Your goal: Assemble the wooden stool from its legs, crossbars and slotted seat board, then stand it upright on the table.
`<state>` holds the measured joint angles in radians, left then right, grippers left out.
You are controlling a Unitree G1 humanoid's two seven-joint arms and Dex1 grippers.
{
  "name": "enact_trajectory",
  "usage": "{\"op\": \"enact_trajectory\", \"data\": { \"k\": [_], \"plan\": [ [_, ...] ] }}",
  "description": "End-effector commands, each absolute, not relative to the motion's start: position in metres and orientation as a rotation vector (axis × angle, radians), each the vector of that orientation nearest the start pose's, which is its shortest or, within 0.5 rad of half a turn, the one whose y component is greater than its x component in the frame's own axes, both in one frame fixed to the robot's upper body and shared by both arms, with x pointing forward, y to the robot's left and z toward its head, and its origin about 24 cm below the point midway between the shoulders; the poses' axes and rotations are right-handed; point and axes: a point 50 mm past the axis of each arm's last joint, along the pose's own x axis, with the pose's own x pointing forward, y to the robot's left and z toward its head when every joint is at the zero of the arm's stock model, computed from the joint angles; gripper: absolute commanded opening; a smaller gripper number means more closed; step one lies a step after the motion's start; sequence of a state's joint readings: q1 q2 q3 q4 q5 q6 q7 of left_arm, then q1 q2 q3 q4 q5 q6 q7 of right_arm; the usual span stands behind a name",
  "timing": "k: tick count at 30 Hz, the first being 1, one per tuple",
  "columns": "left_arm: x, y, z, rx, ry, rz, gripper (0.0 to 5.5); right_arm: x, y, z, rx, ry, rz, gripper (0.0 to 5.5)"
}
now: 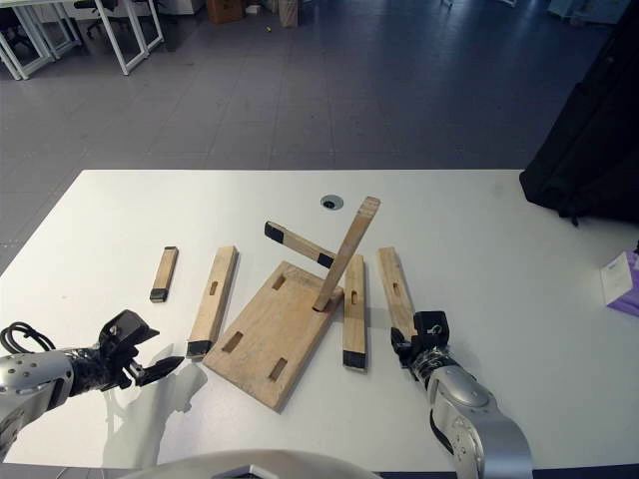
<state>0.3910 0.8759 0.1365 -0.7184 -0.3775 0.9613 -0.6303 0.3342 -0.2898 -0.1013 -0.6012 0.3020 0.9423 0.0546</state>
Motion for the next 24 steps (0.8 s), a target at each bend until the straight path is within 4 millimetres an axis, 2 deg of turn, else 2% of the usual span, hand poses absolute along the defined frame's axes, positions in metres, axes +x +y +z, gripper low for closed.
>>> {"op": "enact_trajectory", "data": {
  "k": [1, 12, 16, 21, 24],
  "plan": [
    [0.152, 0.222, 0.078, 0.408, 0.806, -0.666, 3.79, 0.158, -0.21, 0.026, -0.01, 0.764, 0.008, 2.04],
    [0.165, 0.206, 0.048, 0.483, 0.792, -0.639, 3.79, 0.184, -0.211, 0.043, -0.021, 0.696, 0.035, 2.04],
    [0.152, 0.191, 0.056, 0.532, 0.859, -0.77, 3.79, 0.191, -0.212, 0.052, -0.022, 0.662, 0.036, 2.04],
    [0.151, 0.158, 0.065, 0.446, 0.854, -0.758, 3.79, 0.204, -0.215, 0.062, -0.033, 0.626, 0.042, 2.04],
    [0.154, 0.158, 0.066, 0.432, 0.873, -0.712, 3.79, 0.205, -0.215, 0.063, -0.028, 0.623, 0.037, 2.04]
  ]
}}
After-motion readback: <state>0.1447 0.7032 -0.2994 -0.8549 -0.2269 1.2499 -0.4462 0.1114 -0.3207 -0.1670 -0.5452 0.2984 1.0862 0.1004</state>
